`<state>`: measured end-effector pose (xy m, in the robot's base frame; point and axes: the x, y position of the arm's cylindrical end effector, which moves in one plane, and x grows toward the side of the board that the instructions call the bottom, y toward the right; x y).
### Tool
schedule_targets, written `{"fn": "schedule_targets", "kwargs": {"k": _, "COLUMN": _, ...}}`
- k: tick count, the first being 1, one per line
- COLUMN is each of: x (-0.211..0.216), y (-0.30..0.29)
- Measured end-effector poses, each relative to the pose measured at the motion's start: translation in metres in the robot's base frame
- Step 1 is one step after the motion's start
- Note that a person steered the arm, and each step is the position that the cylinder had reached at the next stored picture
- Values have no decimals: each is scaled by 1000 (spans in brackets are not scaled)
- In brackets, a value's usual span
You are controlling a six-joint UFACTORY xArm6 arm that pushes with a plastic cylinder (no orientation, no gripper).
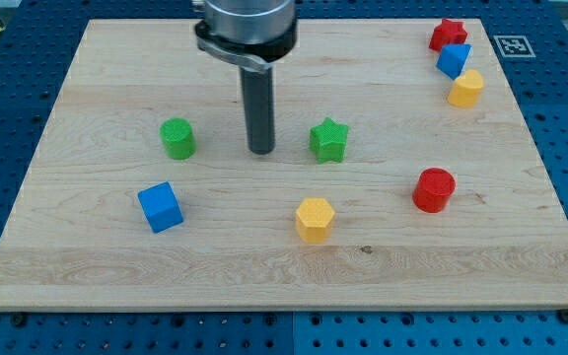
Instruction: Push the green star to the bottom left of the heart
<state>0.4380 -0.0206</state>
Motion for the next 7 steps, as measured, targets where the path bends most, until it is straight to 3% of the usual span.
{"fn": "schedule_targets", "kwargs": {"k": 3, "x": 24, "y": 98}}
{"fn": "schedule_targets", "kwargs": {"k": 4, "x": 11, "y": 120}}
{"fn": "schedule_targets", "kwargs": {"k": 7, "x": -28, "y": 117}}
